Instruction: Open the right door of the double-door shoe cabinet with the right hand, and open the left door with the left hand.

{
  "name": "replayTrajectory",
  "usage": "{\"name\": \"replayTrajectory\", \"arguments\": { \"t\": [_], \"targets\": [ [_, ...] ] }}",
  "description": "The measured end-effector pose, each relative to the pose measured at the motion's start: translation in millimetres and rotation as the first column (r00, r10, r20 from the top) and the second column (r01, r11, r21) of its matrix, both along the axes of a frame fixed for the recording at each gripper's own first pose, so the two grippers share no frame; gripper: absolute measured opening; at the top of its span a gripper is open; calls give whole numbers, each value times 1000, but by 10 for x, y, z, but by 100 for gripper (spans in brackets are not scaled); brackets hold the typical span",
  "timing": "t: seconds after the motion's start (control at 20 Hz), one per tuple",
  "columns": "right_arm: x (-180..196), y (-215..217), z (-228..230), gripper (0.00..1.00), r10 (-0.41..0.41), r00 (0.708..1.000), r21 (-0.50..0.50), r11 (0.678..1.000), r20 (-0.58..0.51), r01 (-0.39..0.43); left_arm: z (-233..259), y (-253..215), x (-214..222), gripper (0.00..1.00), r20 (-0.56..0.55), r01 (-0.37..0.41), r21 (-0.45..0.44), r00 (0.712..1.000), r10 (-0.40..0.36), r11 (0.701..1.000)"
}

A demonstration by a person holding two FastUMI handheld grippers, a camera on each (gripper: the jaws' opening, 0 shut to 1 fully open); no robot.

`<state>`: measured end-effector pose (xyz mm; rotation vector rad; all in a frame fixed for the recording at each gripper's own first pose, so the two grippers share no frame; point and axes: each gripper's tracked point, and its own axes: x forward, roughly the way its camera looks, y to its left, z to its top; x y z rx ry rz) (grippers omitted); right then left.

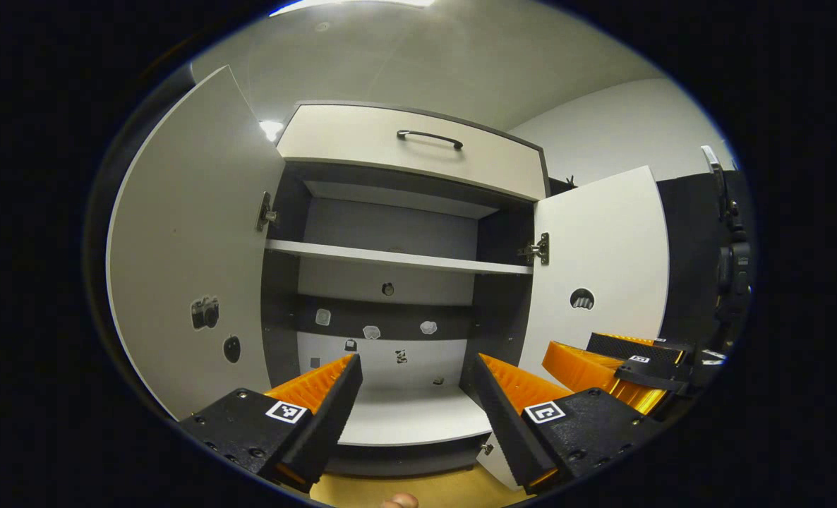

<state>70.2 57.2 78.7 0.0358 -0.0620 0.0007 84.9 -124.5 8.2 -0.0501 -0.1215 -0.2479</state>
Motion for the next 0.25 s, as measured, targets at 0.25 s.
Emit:
{"name": "replayTrajectory", "arguments": {
  "t": [0.25],
  "targets": [
    [47,-40,6,94,-17,1000,-10,1000,3,17,-3,78,16,96,-1,-15,-9,1000,15,1000]
  ]
}}
